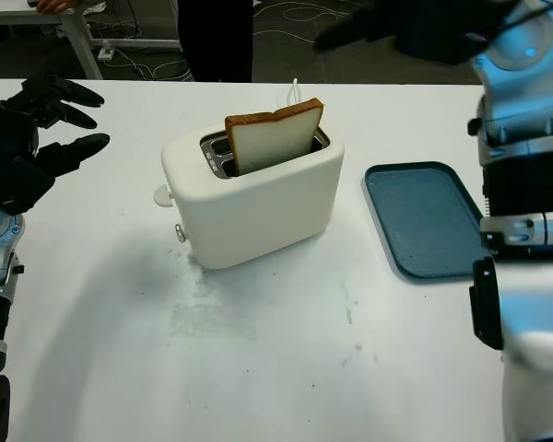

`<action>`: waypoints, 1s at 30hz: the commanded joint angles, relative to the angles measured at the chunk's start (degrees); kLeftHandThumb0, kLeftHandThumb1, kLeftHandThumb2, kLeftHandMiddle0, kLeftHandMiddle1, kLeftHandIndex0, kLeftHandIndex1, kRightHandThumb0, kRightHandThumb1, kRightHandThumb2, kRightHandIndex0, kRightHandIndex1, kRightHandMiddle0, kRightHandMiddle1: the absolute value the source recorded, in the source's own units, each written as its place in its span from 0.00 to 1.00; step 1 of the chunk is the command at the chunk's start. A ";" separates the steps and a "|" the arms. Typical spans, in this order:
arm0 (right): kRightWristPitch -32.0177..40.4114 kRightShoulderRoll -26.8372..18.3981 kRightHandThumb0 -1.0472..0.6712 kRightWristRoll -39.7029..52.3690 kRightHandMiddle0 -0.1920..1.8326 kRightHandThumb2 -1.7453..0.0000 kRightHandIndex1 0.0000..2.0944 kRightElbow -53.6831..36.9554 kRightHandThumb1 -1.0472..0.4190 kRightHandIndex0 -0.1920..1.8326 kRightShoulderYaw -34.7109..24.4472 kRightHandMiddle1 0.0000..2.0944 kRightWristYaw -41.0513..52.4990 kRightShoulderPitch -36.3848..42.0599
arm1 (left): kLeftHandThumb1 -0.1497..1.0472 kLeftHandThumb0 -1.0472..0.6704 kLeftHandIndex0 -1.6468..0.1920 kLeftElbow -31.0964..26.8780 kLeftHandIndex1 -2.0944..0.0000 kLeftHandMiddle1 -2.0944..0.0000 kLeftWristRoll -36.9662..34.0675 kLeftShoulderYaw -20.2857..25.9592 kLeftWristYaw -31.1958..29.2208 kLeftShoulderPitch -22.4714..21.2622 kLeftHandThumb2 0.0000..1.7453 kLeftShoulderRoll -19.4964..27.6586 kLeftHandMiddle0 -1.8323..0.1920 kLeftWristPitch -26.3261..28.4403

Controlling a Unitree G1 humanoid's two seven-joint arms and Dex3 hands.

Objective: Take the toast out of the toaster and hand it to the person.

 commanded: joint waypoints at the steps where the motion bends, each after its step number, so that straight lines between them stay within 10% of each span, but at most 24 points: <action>1: 2.11 0.19 0.08 -1.56 0.46 0.99 0.02 -0.74 0.31 0.47 2.00 0.00 2.08 -1.44 | 0.89 0.09 0.68 -0.01 0.43 0.37 0.21 -0.01 0.38 -0.26 0.07 0.30 0.69 -0.36; 30: 0.10 4.60 0.23 -13.28 0.39 1.00 0.02 4.38 0.26 0.39 11.44 0.01 -1.17 2.60 | 0.89 0.08 0.69 2.10 0.43 0.38 1.41 -0.44 1.61 -0.19 0.10 0.55 0.69 -3.24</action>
